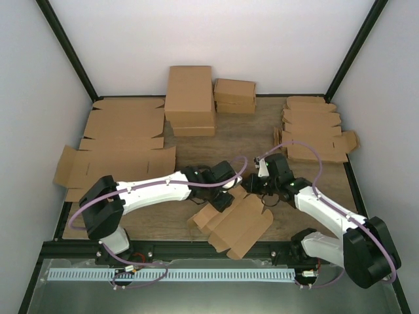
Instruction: Fold the paper box
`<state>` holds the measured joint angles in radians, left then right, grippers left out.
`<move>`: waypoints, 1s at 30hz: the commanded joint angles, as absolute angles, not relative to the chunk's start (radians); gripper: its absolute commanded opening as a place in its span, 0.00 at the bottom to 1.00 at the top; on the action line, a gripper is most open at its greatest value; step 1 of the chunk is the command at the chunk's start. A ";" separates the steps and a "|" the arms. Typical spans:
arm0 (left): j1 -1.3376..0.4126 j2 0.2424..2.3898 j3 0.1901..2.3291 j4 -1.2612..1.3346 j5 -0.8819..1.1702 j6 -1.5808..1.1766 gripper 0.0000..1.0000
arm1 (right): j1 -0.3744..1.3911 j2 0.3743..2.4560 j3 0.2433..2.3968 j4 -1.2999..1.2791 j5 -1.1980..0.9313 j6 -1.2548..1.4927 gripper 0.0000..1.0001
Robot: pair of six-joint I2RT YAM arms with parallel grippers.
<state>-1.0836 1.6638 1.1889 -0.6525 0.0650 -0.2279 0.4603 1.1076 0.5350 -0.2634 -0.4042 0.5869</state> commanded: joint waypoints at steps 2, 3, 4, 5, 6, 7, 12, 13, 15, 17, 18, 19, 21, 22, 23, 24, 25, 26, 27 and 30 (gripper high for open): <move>-1.113 1.676 1.224 -0.646 0.069 -0.213 0.55 | 0.459 1.094 0.508 -0.297 -0.479 0.571 0.01; -1.113 1.679 1.223 -0.645 0.069 -0.214 0.55 | 0.459 1.086 0.507 -0.299 -0.481 0.573 0.01; -1.114 1.682 1.222 -0.643 0.067 -0.215 0.55 | 0.459 1.078 0.505 -0.301 -0.479 0.574 0.01; -1.116 1.683 1.220 -0.639 0.064 -0.216 0.55 | 0.459 1.070 0.505 -0.303 -0.471 0.574 0.01; -1.115 1.684 1.220 -0.637 0.061 -0.216 0.55 | 0.459 1.067 0.505 -0.306 -0.460 0.574 0.01; -1.117 1.688 1.220 -0.634 0.059 -0.217 0.55 | 0.459 1.067 0.505 -0.309 -0.444 0.572 0.01; -1.129 1.707 1.227 -0.643 0.042 -0.219 0.55 | 0.459 1.081 0.505 -0.336 -0.365 0.556 0.04; -1.130 1.710 1.228 -0.643 0.040 -0.219 0.55 | 0.459 1.083 0.504 -0.338 -0.346 0.555 0.04; -1.133 1.711 1.227 -0.644 0.040 -0.220 0.55 | 0.459 1.090 0.501 -0.344 -0.313 0.555 0.05; -1.136 1.711 1.229 -0.643 0.038 -0.222 0.55 | 0.459 1.102 0.502 -0.345 -0.300 0.559 0.09; -1.139 1.710 1.229 -0.645 0.036 -0.222 0.55 | 0.459 1.110 0.502 -0.347 -0.293 0.562 0.11; -1.138 1.709 1.230 -0.646 0.031 -0.223 0.55 | 0.459 1.116 0.503 -0.349 -0.282 0.566 0.12; -1.140 1.708 1.231 -0.651 0.023 -0.224 0.55 | 0.459 1.127 0.503 -0.350 -0.257 0.574 0.15; -1.140 1.706 1.231 -0.654 0.020 -0.223 0.55 | 0.458 1.129 0.501 -0.346 -0.249 0.576 0.16; -1.140 1.707 1.232 -0.655 0.016 -0.222 0.55 | 0.459 1.130 0.499 -0.345 -0.234 0.581 0.16; -1.140 1.707 1.231 -0.657 0.015 -0.222 0.55 | 0.459 1.129 0.497 -0.347 -0.200 0.590 0.15; -1.141 1.707 1.232 -0.658 0.012 -0.222 0.55 | 0.459 1.132 0.495 -0.347 -0.170 0.598 0.12; -1.141 1.709 1.231 -0.659 0.011 -0.222 0.55 | 0.459 1.137 0.489 -0.345 -0.148 0.602 0.08; -1.142 1.710 1.231 -0.659 0.010 -0.222 0.55 | 0.459 1.143 0.486 -0.339 -0.138 0.600 0.02; -1.145 1.715 1.233 -0.657 0.009 -0.222 0.55 | 0.459 1.167 0.475 -0.311 -0.143 0.591 0.01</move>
